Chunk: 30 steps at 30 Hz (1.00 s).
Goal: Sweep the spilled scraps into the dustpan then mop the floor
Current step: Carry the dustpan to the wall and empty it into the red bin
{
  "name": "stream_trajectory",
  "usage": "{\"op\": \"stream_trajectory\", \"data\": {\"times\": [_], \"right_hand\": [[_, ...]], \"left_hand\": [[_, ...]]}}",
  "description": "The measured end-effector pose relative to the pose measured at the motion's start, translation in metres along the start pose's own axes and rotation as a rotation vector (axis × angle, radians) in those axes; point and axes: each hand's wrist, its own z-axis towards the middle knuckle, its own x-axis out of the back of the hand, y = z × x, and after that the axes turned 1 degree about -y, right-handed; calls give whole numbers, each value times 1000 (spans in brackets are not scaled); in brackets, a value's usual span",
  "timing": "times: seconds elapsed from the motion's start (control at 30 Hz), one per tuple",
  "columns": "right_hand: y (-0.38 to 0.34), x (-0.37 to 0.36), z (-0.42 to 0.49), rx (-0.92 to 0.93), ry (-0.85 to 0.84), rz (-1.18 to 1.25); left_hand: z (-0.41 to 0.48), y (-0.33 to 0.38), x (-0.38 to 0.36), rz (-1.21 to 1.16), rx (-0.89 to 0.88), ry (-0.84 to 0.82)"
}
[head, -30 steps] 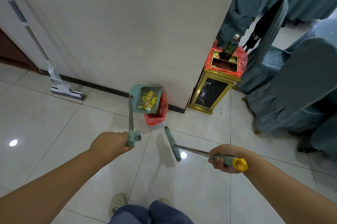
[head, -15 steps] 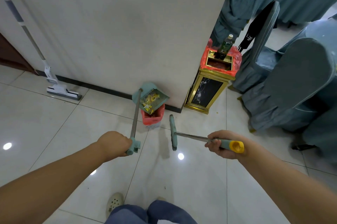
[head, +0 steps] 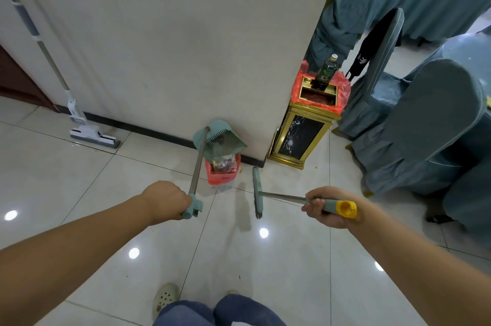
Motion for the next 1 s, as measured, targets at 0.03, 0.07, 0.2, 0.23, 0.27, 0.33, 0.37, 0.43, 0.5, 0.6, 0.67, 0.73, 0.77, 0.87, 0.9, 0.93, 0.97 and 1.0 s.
{"op": "stream_trajectory", "data": {"times": [0.03,0.07,0.2,0.23,0.27,0.33,0.37,0.43,0.5,0.6,0.67,0.73,0.77,0.87,0.9,0.93,0.97,1.0], "right_hand": [[0,-1,1,4,2,-4],[0,-2,3,9,4,-11],[1,-11,13,31,18,-35],[1,-14,15,37,24,-37],[0,-17,17,42,30,-39],[0,-21,20,46,37,-50],[-1,-23,21,46,36,-58],[-2,-25,22,50,31,-73],[-2,-26,23,44,26,-92],[-1,-30,22,34,16,-119],[0,-32,21,23,-3,-133],[2,-35,22,13,-20,-141],[3,-36,23,7,-26,-145],[5,-42,29,-20,-55,-141],[5,-45,31,-27,-65,-129],[6,-49,33,-31,-77,-118],[7,-54,35,-32,-83,-113],[8,-59,38,-30,-82,-115]], "left_hand": [[-2,-1,1,1,5,0],[-4,-2,1,2,9,-1],[-11,-6,2,10,31,-2],[-13,-7,3,12,35,-7],[-14,-7,4,11,38,-14],[-17,-5,5,1,39,-32],[-19,-3,5,-7,35,-43],[-22,3,3,-29,19,-59],[-24,9,-4,-58,12,-81],[-26,16,-15,-70,2,-86],[-25,18,-20,-75,7,-71],[-25,18,-20,-75,19,-46],[-26,17,-21,-67,26,-33],[-31,15,-25,-35,49,-26],[-33,14,-27,-31,58,-27],[-35,13,-30,-34,66,-24],[-37,12,-32,-43,82,-20],[-39,12,-33,-55,99,-16]]}}
